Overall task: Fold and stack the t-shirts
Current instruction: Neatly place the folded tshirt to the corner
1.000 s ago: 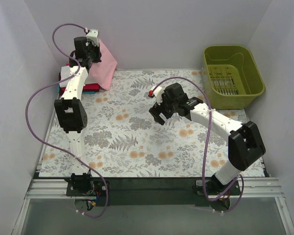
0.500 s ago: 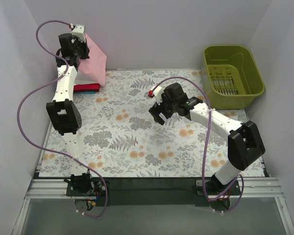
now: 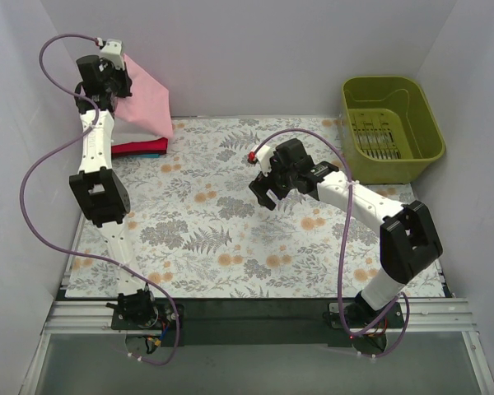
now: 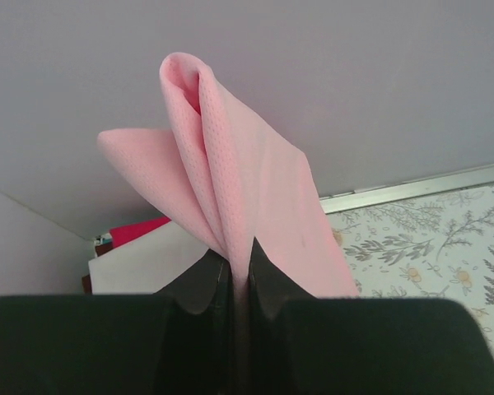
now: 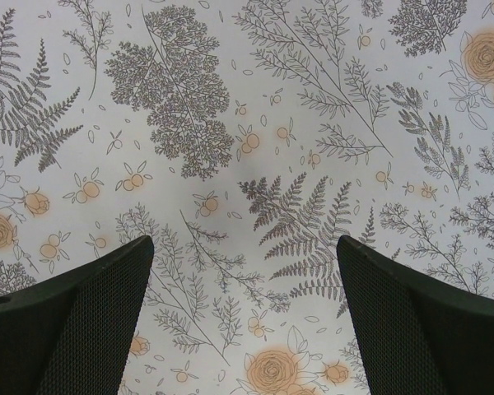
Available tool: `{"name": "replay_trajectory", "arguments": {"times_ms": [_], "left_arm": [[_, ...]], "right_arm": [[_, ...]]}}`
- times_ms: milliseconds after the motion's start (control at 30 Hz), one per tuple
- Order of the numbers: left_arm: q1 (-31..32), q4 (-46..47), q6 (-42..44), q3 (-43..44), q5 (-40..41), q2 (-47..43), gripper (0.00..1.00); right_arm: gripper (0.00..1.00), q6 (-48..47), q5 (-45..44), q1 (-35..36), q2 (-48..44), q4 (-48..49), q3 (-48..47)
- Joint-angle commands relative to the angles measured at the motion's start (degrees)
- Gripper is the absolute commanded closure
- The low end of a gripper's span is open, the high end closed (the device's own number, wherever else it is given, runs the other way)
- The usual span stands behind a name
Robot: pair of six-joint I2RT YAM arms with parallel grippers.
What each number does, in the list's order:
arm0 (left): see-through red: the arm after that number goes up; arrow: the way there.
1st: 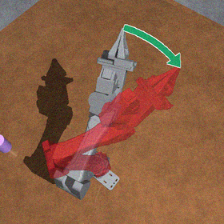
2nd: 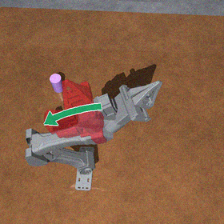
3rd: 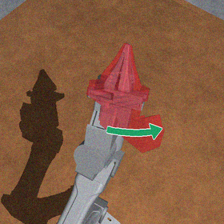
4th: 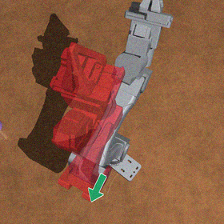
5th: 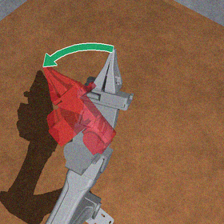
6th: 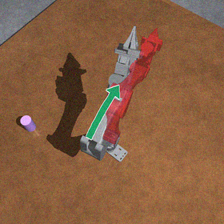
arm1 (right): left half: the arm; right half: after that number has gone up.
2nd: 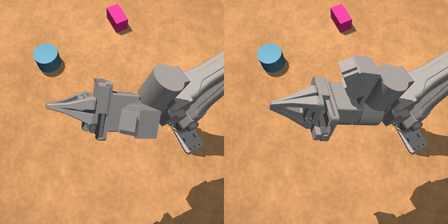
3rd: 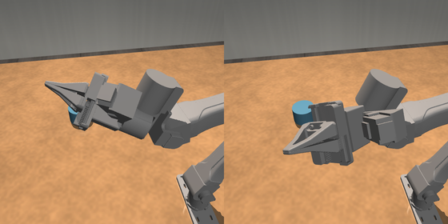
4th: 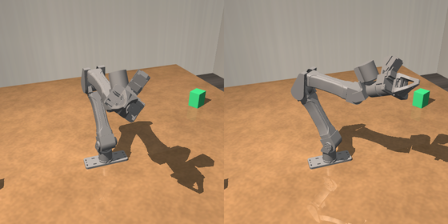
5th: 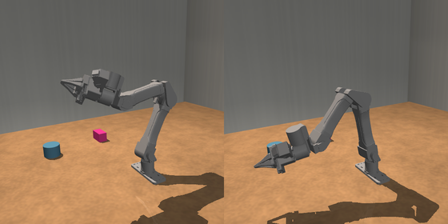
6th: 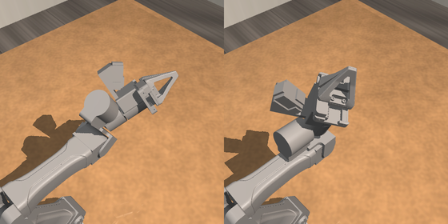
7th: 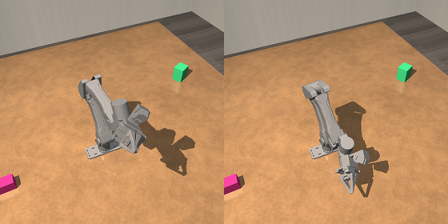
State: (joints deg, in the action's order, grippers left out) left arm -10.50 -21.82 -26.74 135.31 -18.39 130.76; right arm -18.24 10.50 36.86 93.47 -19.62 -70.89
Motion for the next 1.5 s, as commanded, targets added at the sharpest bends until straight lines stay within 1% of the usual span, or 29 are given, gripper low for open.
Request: {"name": "replay_trajectory", "arguments": {"times_ms": [0,400,667,900,1000,1033,1100,1167,1200,1233,1267,1333,1367,1400,1467], "left_arm": [[-1.8,2.57,2.13,2.77,-1.56,1.16,1.0],[-6.19,4.07,5.47,3.21,-9.2,6.26,1.0],[-8.04,8.46,8.9,3.03,-9.65,10.03,1.0],[-8.83,14.61,13.47,1.63,-8.94,12.15,1.0],[-8.92,16.2,15.22,1.63,-8.15,12.67,0.89],[-9.01,16.37,15.66,1.63,-7.98,12.68,0.79],[-9.01,16.46,16.63,1.45,-6.92,12.5,0.7],[-9.01,16.03,16.72,0.84,-6.4,11.63,0.49],[-9.01,16.2,16.55,0.14,-6.31,11.01,0.36],[-9.1,16.37,16.11,-1.26,-6.13,9.27,0.27],[-9.1,16.64,15.67,-1.62,-5.95,8.55,0.24],[-9.1,16.12,13.83,-1.8,-6.04,6.28,0.23],[-9.1,15.07,13.13,-1.63,-6.3,5.39,0.21],[-9.01,14.71,12.07,-1.62,-5.87,4.43,0.17],[-8.48,12.44,10.14,-1.97,-5.17,1.71,0.15]], "right_arm": [[0.02,0.05,0.57,-0.03,0.66,0.46,-2.93],[0.02,0.31,0.84,0.05,2.5,0.1,-4.16],[0.02,0.31,0.66,0.05,2.86,-0.16,-4.08],[0.02,0.22,0.31,0.05,2.16,-0.25,-3.29],[0.02,0.22,0.4,0.05,1.72,-0.16,-2.67],[0.02,0.31,0.4,0.05,1.54,-0.25,-2.58],[0.02,0.31,0.22,0.05,1.19,-0.25,-2.41],[0.02,0.31,-0.04,0.05,0.66,-0.16,-2.32],[0.02,0.31,-0.13,-0.03,0.49,-0.16,-2.15],[0.02,0.31,-0.22,0.05,0.14,-0.16,-2.06],[0.02,0.31,-0.22,0.05,-0.13,-0.16,-1.8],[0.02,0.31,-0.22,0.05,-0.92,-0.25,-1.44],[0.02,0.31,-0.22,0.05,-1.18,-0.33,-1.27],[0.02,0.31,-0.31,0.05,-1.27,-0.33,-1.0],[0.02,0.22,-0.48,-0.12,-1.89,-0.51,-0.83]]}}
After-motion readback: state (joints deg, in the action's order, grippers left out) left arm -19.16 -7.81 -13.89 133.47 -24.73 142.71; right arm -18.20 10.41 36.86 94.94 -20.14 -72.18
